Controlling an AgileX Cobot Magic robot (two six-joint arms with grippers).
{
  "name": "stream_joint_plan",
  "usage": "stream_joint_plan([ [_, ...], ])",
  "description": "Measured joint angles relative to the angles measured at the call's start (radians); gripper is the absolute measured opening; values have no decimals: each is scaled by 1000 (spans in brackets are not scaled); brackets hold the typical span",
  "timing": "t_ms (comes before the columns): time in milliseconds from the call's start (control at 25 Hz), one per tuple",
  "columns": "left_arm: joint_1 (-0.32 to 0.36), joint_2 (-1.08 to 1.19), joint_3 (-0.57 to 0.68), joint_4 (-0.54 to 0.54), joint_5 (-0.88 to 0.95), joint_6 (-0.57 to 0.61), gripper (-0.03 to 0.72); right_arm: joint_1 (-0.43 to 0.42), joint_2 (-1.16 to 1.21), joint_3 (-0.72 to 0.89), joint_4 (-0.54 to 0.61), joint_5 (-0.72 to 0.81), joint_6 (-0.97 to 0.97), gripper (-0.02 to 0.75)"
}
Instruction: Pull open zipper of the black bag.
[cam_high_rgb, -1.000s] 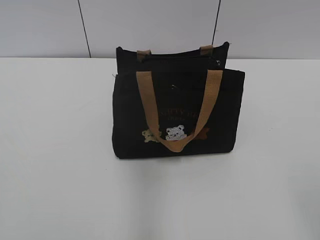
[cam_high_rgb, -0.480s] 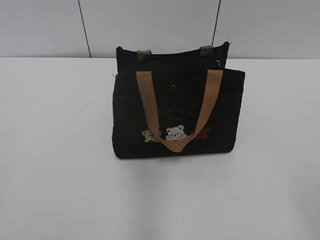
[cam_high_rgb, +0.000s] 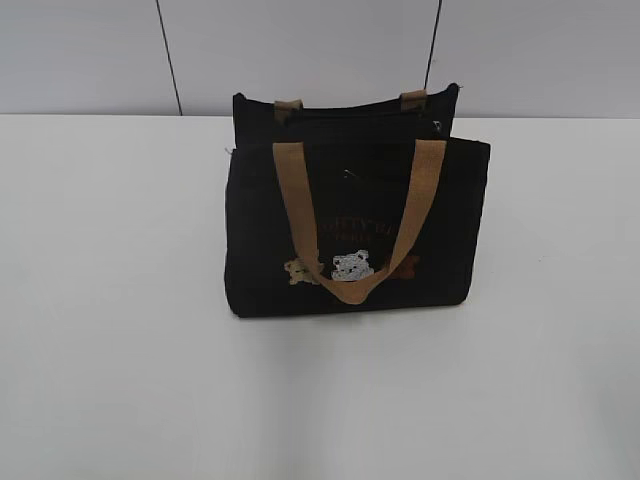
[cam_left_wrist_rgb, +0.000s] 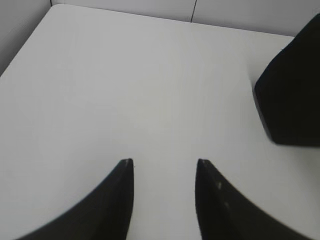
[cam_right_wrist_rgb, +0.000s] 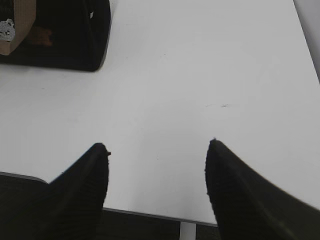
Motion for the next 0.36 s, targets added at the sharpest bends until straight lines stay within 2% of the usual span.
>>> stream_joint_plan([
  [360, -14, 0, 0, -1, 0, 2, 309, 0, 0, 0, 0, 0, 0, 467],
])
